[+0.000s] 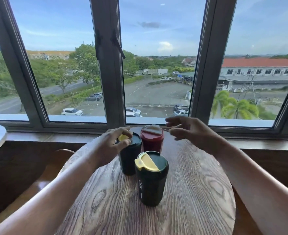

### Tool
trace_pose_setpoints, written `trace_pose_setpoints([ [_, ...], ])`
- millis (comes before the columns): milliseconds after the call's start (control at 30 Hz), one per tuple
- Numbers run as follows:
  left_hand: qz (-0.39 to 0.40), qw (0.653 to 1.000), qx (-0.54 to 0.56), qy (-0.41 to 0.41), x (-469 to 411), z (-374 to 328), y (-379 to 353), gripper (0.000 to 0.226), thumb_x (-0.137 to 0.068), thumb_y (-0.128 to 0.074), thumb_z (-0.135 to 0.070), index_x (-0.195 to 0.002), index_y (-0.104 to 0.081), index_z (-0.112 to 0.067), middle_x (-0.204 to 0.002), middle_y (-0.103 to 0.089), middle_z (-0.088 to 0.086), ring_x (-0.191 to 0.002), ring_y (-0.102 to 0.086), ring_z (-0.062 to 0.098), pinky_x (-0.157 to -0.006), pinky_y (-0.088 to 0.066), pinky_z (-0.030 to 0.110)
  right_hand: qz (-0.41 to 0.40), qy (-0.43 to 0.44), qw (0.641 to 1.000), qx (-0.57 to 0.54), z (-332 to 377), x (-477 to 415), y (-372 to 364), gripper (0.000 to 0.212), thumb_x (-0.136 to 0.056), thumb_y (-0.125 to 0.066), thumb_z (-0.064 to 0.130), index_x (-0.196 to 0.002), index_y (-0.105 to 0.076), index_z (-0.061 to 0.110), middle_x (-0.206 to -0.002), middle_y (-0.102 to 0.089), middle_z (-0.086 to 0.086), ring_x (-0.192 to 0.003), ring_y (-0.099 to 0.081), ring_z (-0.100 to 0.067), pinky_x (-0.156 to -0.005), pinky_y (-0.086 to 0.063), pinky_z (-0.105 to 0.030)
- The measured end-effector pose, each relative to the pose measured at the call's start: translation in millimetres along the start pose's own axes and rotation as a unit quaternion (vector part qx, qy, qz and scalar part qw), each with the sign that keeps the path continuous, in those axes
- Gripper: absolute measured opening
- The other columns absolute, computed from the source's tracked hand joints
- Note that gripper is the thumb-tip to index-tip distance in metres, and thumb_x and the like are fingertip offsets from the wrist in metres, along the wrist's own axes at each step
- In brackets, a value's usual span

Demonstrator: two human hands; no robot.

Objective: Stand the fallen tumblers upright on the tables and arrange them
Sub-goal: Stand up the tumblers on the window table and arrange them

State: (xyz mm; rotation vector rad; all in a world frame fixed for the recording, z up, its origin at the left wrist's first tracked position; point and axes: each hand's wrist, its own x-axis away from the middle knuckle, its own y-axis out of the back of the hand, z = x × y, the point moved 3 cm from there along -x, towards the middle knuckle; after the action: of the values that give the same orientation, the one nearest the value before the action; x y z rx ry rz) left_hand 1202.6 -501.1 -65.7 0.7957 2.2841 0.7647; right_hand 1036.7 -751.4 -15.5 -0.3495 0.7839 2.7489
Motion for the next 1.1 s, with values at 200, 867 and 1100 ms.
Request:
trace_pose_setpoints([
  [200,-0.032,0.998,0.008,0.045,1.9,-1.9,-4.9,0.03,-0.082,-0.059,-0.044,-0.111,-0.067,-0.04,-0.141,-0.059,-0.022,-0.128,-0.055,0.011,-0.108,-0.045,0.053,0.027,-0.009,1.0,-0.006,-29.9,-93.4,30.3,0.058,-0.087,-0.07,0.047,-0.133,-0.065,0.012,-0.123,-0.072,-0.005,-0.114,-0.07,-0.019,-0.097,-0.059,-0.051],
  [867,-0.051,0.986,0.081,0.135,4.0,-22.4,-10.4,0.038,-0.076,-0.06,-0.035,-0.112,-0.071,-0.036,-0.144,-0.056,-0.028,-0.134,-0.052,-0.002,-0.113,-0.042,0.037,0.172,-0.121,0.93,0.301,-115.0,-231.8,-55.3,0.059,-0.084,-0.073,0.057,-0.108,-0.069,0.003,-0.113,-0.07,-0.014,-0.11,-0.067,-0.034,-0.084,-0.059,-0.042],
  [1100,-0.056,0.985,0.083,0.143,4.7,-25.3,-13.0,0.036,-0.082,-0.059,-0.021,-0.113,-0.071,-0.035,-0.142,-0.057,-0.03,-0.134,-0.051,-0.003,-0.115,-0.04,0.04,0.273,0.014,0.914,0.298,-91.3,-218.4,-40.0,0.047,-0.089,-0.072,0.048,-0.13,-0.07,0.025,-0.135,-0.066,-0.002,-0.124,-0.058,-0.023,-0.109,-0.045,-0.037],
])
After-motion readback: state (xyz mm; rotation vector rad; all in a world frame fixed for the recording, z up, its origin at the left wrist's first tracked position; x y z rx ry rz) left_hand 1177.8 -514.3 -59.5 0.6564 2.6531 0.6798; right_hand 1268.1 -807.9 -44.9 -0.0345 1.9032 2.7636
